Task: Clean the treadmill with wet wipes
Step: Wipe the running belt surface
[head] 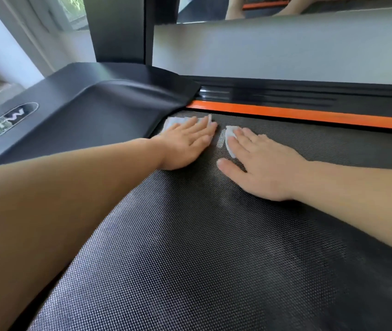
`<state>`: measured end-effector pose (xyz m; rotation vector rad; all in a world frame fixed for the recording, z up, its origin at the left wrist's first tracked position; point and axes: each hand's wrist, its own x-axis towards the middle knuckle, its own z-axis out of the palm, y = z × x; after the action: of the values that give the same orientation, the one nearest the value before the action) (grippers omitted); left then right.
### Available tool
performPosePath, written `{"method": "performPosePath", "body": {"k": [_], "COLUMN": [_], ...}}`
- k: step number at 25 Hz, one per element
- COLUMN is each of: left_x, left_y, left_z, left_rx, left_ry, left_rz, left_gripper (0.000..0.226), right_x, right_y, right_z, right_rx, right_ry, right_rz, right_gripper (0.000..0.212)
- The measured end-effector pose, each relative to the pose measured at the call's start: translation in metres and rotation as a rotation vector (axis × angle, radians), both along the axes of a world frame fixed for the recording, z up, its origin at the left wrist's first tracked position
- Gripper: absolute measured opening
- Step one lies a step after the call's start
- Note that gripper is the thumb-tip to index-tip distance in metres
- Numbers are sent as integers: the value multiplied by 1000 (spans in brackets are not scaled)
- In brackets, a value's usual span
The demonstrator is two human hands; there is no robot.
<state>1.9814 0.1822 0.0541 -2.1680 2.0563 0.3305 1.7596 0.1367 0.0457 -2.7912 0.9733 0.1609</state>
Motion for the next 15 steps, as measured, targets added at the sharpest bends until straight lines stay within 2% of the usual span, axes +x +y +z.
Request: {"method": "performPosePath", "body": {"k": [2, 4, 6, 8, 10, 12, 14, 15], "left_x": [20, 9, -21, -35, -35, -46, -77, -94], "left_y": [3, 5, 12, 26, 31, 33, 43, 53], "left_z": [0, -1, -3, -6, 0, 7, 7, 7], "left_rx": [-24, -7, 14, -13, -42, -25, -10, -8], "left_ry": [-28, -34, -13, 9, 54, 74, 82, 129], "left_rz": [96, 199, 116, -40, -48, 42, -29, -83], "left_gripper": [58, 60, 61, 61, 59, 56, 57, 59], "right_x": [-18, -25, -21, -15, -19, -27, -40, -45], "right_y": [-14, -28, -25, -12, 0, 11, 26, 34], "right_z": [5, 10, 10, 7, 10, 21, 34, 39], "right_rx": [1, 49, 54, 44, 68, 161, 308, 405], "right_ry": [9, 36, 45, 31, -8, -113, -309, -468], "right_rz": [-58, -226, -225, -97, -74, -179, -313, -407], "right_gripper": [101, 103, 108, 114, 108, 91, 77, 69]}}
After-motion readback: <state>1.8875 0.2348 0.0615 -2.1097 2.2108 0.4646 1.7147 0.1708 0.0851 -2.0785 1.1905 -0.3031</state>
